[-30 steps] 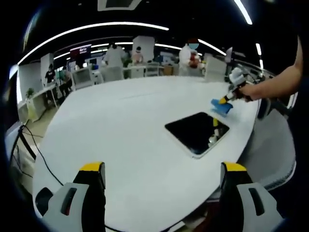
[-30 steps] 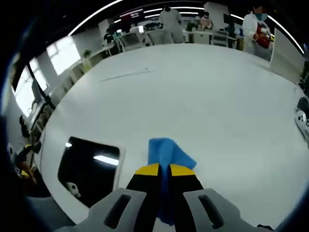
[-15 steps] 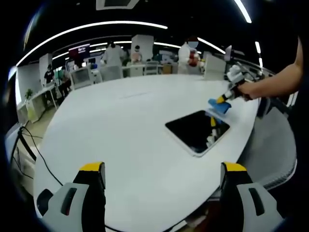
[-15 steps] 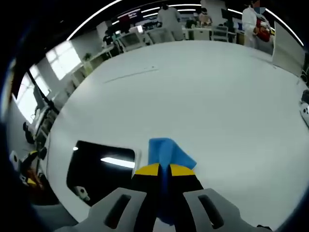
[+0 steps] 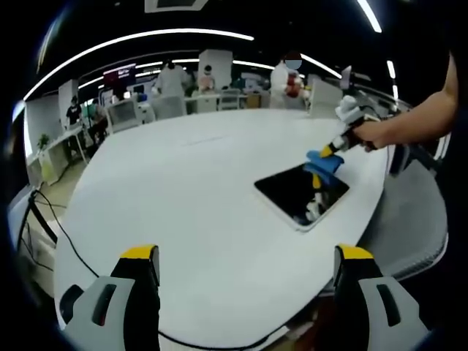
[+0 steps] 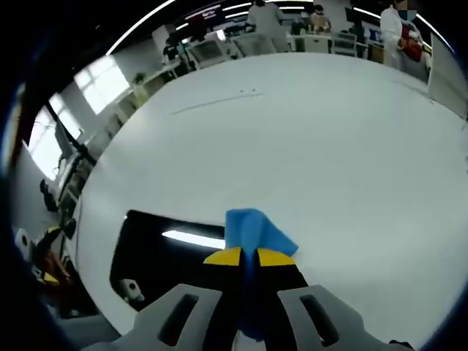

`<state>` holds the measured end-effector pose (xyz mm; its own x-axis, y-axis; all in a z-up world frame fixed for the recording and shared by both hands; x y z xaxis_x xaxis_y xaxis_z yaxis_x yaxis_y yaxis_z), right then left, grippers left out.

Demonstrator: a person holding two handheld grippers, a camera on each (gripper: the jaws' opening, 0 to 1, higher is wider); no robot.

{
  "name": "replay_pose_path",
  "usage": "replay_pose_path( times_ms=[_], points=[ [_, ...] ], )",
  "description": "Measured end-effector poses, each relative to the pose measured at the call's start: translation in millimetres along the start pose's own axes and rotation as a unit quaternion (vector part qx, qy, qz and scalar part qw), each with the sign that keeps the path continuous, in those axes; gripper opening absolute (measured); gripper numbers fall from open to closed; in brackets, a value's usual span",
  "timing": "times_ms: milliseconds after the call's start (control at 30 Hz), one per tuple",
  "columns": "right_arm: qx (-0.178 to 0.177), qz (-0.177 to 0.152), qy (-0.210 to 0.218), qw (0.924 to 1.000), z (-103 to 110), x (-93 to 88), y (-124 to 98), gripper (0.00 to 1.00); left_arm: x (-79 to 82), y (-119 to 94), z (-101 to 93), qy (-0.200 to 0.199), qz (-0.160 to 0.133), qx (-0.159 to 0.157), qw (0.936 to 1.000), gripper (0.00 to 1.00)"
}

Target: Wipe the mirror surface with the cleaning cloth until all visible marks leave the cleaned area.

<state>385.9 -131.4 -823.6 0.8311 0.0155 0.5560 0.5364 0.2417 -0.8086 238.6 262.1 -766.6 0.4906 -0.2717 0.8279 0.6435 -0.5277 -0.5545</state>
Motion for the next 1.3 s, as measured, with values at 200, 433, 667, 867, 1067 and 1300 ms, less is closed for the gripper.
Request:
replay_pose_path(
  times_ms=[200, 433, 667, 867, 1067, 1300],
  points=[
    [0.007, 0.008, 0.014, 0.9998, 10, -0.3, 8, 0.01, -1.4, 0, -0.9, 0.001, 0.004, -0.006, 1.0000, 0.99],
    [0.012, 0.018, 0.004, 0.9998, 26, -6.4, 14, 0.01, 0.9, -1, 5.9, 0.003, 0.005, -0.007, 1.0000, 0.99],
    [0.028, 0.017, -0.003, 0.9995, 53, -1.8, 23, 0.01, -0.6, -1, 7.0, 0.004, 0.010, -0.010, 0.9999, 0.99],
    [0.037, 0.019, -0.005, 0.9991, 79, -2.9, 31, 0.01, -2.0, -1, 5.9, 0.006, 0.015, -0.014, 0.9998, 0.99],
    [0.043, 0.018, 0.015, 0.9988, 92, -0.4, 37, 0.01, -1.5, 1, 4.7, 0.014, 0.023, -0.024, 0.9993, 0.99],
    [0.054, 0.021, 0.002, 0.9983, 109, -1.1, 41, 0.01, 3.7, 4, 8.4, 0.014, 0.015, -0.018, 0.9996, 0.99]
  ],
)
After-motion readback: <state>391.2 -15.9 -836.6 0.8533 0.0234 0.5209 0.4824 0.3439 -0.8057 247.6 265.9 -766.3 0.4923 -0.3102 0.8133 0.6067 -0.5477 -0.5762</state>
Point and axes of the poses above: the point that each gripper's makers call its tool centre point, and the gripper's own axes: y roughly forward along the fingers, z roughly to its left, x roughly out of its top, the point moved 3 cm from there along -y, roughly backward along the fingers, and after that the axes turned 2 degrees about -x, right-handed, at the moved point
